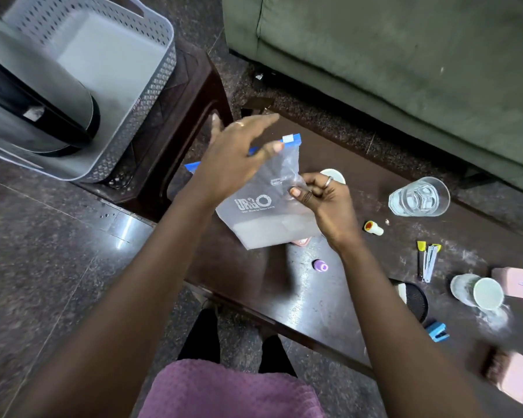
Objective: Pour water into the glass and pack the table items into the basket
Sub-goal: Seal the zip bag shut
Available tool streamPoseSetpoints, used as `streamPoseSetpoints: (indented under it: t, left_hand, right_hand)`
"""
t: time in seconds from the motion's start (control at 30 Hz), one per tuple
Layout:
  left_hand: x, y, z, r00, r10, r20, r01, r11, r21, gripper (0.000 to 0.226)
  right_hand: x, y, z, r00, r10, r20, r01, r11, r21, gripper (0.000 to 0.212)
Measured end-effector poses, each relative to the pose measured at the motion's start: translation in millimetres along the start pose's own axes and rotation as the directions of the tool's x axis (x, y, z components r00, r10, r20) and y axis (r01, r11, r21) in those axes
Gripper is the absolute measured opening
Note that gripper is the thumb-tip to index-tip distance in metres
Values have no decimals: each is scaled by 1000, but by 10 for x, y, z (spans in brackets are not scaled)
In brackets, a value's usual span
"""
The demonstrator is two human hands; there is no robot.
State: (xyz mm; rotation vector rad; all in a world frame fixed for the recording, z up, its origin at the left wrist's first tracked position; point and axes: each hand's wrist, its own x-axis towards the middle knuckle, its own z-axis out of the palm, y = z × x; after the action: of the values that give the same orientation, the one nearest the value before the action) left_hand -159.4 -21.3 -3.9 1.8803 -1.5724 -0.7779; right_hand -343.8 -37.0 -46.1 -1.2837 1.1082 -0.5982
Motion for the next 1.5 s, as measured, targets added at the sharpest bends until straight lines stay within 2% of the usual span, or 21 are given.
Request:
streamPoseSetpoints:
  t: [0.07, 0.17, 0.33, 0.43, 0.63, 0.7, 0.73, 0.8, 0.83, 0.87, 0.9, 0.97, 1.03, 1.07, 1.13, 1.2, 1.27, 1.33, 1.4, 1.5]
  left_hand:
    - [102, 91, 59, 997, -11, 76, 12, 1000, -13, 43]
    - [192, 133, 97, 993, -28, 118, 33, 999, -38, 26]
    - [243, 69, 122, 994, -109, 2, 108, 978, -177, 13]
    - [246, 102, 124, 996, -84, -42, 76, 984, -161, 16]
    - [221, 178, 186, 997, 36, -65, -44, 991, -125, 26]
    - [215, 45, 151, 989, 2, -145, -19, 993, -115, 36]
    - [192, -55, 140, 979, -65, -193, 41, 991, -127, 42]
    - [95, -291, 161, 920, -325, -218, 274, 933, -234, 49]
    - [23, -404, 207, 863, -479, -159, 415, 853, -317, 53]
    - [-49, -508, 275, 798, -601, -44, 539, 745, -393, 57]
    - [-125, -592, 353, 736, -668, 105, 634, 627, -453, 62]
    - [-276, -683, 490, 656, -648, 388, 733, 425, -530, 63]
    - [-391, -691, 568, 666, -553, 500, 727, 333, -601, 54]
    - [-420, -706, 588, 690, -537, 485, 699, 319, -640, 51]
    - [-451, -767, 603, 720, -551, 422, 646, 310, -697, 56]
    - [-458, -792, 580, 685, -570, 454, 684, 287, -670, 60]
    - [-487, -800, 547, 611, -577, 542, 766, 258, -589, 50]
    - [-511, -800, 531, 596, -559, 576, 783, 245, -572, 39]
    - [-513, -805, 526, 648, -557, 519, 731, 266, -628, 32]
    - [-517, -821, 489, 753, -575, 319, 586, 365, -724, 31]
  right_hand:
    - [6, 8, 7, 1000, -1, 4, 1, 1000, -11, 26]
    - [0, 44, -5, 1000, 6, 0, -6, 1000, -15, 20]
    - [-54, 112, -82, 999, 32, -10, -32, 999, -4, 23]
    - [-97, 150, -123, 999, 46, -23, -45, 999, 6, 25]
    - [-110, 104, -137, 996, 66, 67, -68, 997, 26, 20]
    - [-83, 62, -122, 997, 59, 57, -61, 998, 30, 19]
    - [-71, 48, -122, 997, 54, 47, -56, 998, 40, 19]
    - [-55, 27, -134, 999, 48, 15, -49, 997, 53, 17]
    - [-52, 37, -153, 999, 45, 3, -45, 996, 74, 11]
    - [-54, 35, -168, 999, 36, -15, -35, 996, 87, 5]
    - [-56, 38, -175, 999, 35, -37, -30, 993, 115, 15]
    - [-67, 35, -193, 998, 36, -52, -28, 988, 152, 26]
    - [-74, 47, -215, 997, 50, -67, -39, 989, 144, 9]
    - [-77, 49, -221, 995, 58, -79, -46, 989, 140, 5]
    - [-77, 42, -239, 993, 64, -96, -51, 990, 132, 20]
    - [-70, 56, -258, 993, 74, -88, -62, 988, 139, 25]
    - [-73, 29, -242, 994, 75, -85, -61, 986, 154, 30]
    - [-75, 22, -223, 994, 61, -92, -45, 985, 165, 35]
    - [-65, 29, -206, 993, 59, -105, -40, 985, 170, 37]
    - [-32, 46, -170, 989, 50, -141, -32, 991, 126, 38]
